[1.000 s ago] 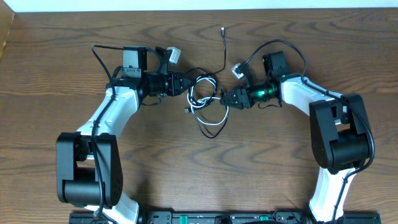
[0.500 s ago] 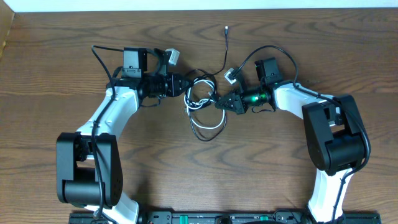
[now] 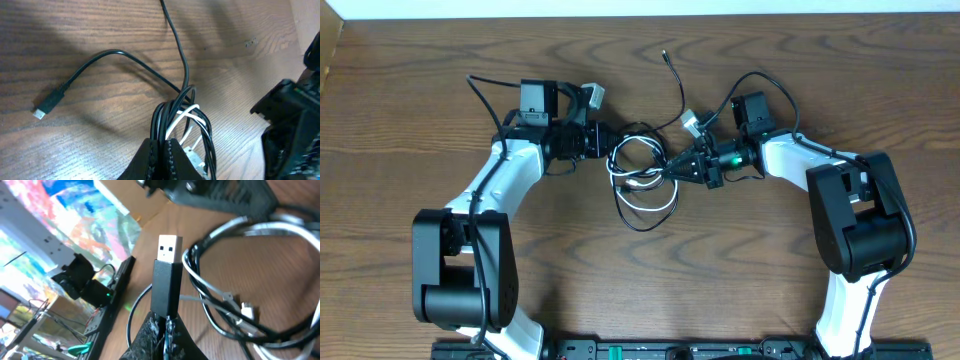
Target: Untangle cables
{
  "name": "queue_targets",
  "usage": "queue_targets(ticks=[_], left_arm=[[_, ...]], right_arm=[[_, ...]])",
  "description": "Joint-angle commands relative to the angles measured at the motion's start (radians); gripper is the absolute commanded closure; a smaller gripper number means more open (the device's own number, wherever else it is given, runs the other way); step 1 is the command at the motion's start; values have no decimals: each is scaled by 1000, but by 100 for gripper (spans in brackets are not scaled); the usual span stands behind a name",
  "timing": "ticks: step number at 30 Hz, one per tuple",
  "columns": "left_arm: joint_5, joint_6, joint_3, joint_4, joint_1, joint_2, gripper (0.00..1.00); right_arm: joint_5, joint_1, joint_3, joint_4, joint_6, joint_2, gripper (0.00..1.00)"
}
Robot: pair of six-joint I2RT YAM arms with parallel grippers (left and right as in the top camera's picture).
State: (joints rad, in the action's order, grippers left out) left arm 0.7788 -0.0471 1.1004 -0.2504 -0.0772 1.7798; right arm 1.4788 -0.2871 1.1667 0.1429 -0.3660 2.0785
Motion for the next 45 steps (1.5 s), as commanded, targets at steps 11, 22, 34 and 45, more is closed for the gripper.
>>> queue_targets(ticks=[11, 22, 34, 45], left_arm=[[-66, 17, -71, -2, 4, 16, 92], [-144, 13, -71, 26, 4, 16, 93], [151, -299, -70, 314, 14, 16, 93], [415, -344, -70, 505, 20, 16, 92]], right_arm=[[84, 32, -3, -213, 186, -100, 99], [-249, 92, -4, 86, 299, -100, 99], [-552, 38, -4, 418, 310, -100, 99], [-673, -78, -4, 373, 484, -100, 99]])
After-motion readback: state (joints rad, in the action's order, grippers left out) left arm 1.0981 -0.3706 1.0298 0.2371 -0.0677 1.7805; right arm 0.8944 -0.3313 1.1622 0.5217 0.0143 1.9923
